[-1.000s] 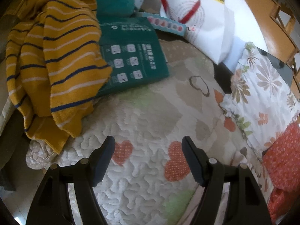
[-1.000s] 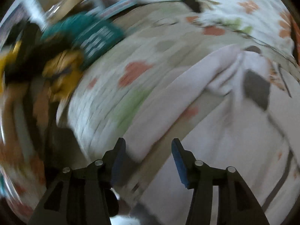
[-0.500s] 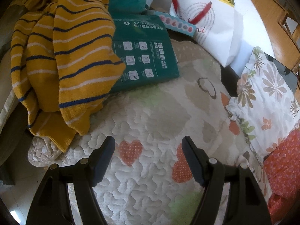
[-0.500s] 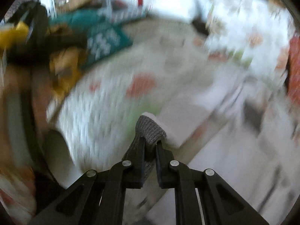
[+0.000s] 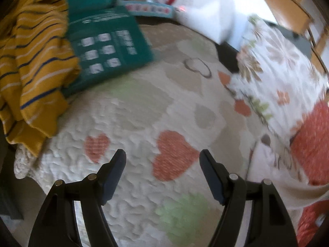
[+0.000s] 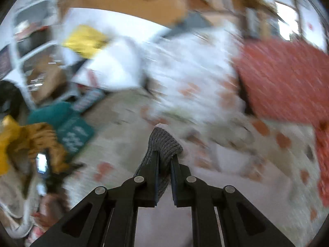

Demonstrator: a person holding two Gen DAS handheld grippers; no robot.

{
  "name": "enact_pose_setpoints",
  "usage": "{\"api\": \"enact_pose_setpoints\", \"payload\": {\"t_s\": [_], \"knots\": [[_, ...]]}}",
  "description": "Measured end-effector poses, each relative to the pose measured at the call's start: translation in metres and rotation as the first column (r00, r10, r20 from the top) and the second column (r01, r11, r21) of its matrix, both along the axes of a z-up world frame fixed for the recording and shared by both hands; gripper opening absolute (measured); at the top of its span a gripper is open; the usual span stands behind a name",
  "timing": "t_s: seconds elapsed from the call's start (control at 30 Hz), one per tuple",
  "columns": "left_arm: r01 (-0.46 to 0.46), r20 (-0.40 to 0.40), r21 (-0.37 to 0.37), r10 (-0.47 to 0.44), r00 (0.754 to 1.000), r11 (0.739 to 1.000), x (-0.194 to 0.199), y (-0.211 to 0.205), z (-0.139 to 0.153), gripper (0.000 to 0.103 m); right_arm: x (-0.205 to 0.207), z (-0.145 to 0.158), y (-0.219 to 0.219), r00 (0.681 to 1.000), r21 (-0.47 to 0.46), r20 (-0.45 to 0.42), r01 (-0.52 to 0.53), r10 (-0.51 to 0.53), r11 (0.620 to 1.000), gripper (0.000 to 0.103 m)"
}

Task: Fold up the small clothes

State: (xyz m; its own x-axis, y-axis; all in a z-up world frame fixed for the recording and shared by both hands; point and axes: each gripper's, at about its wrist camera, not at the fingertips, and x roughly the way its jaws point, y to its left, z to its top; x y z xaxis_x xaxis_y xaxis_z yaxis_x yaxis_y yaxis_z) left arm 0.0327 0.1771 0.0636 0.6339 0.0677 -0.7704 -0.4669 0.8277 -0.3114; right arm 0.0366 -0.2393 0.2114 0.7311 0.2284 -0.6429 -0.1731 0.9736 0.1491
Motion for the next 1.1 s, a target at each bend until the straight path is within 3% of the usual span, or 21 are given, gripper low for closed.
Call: {"api": "enact_pose_setpoints", "payload": {"t_s": [0.13, 0.2, 0.23, 0.27, 0.4, 0.6, 0.73, 0.83, 0.9, 1.0, 1.07, 1.1], "knots": [[0.06, -0.013, 0.04, -0.06, 0.998, 0.997, 0.013, -0.035, -0.001, 0.073, 0.022, -0.069, -0.095, 0.963, -0.088, -0.163, 0.203, -0.215, 0.975, 0.011], [0.086, -0.017, 0.049, -0.086, 0.996, 0.995, 0.02, -0.05, -0.002, 0.073, 0.032, -0.105, -0.135, 0.894, -0.244, -0.207, 0.345, -0.396, 0.906, 0.015], [0.103, -0.02, 0.053, -0.102, 0.995, 0.993, 0.024, -0.059, -0.003, 0.073, 0.031, -0.113, -0.151, 0.869, -0.286, -0.202, 0.388, -0.451, 0.876, 0.019], [0.122, -0.022, 0.058, -0.12, 0.992, 0.991, 0.028, -0.068, -0.003, 0.073, 0.028, -0.115, -0.162, 0.863, -0.275, -0.2, 0.405, -0.464, 0.872, 0.019], [0.188, -0.043, 0.076, -0.185, 0.982, 0.979, 0.046, -0.102, -0.008, 0.073, 0.019, -0.104, -0.179, 0.873, -0.173, -0.175, 0.427, -0.455, 0.887, 0.043], [0.289, -0.071, 0.099, -0.283, 0.956, 0.952, 0.066, -0.156, -0.014, 0.073, 0.028, -0.121, -0.176, 0.89, -0.114, -0.215, 0.386, -0.402, 0.916, 0.047], [0.354, -0.091, 0.124, -0.345, 0.934, 0.927, 0.072, -0.184, -0.018, 0.073, 0.031, -0.141, -0.187, 0.881, 0.016, -0.261, 0.413, -0.395, 0.911, 0.047], [0.396, -0.118, 0.141, -0.382, 0.917, 0.907, 0.078, -0.201, -0.026, 0.073, 0.04, -0.148, -0.181, 0.889, -0.024, -0.238, 0.398, -0.392, 0.917, 0.047], [0.424, -0.155, 0.137, -0.404, 0.902, 0.895, 0.085, -0.211, -0.036, 0.073, 0.046, -0.161, -0.173, 0.897, -0.041, -0.273, 0.349, -0.346, 0.936, 0.039], [0.472, -0.228, 0.145, -0.434, 0.871, 0.87, 0.094, -0.225, -0.053, 0.073, 0.047, -0.186, -0.164, 0.886, -0.177, -0.29, 0.323, -0.362, 0.93, 0.037], [0.503, -0.287, 0.159, -0.448, 0.847, 0.85, 0.1, -0.234, -0.067, 0.079, 0.044, -0.191, -0.159, 0.891, -0.239, -0.26, 0.314, -0.372, 0.919, 0.039], [0.503, -0.293, 0.169, -0.444, 0.847, 0.848, 0.099, -0.235, -0.069, 0.082, 0.044, -0.191, -0.156, 0.892, -0.265, -0.25, 0.311, -0.376, 0.913, 0.045]]}}
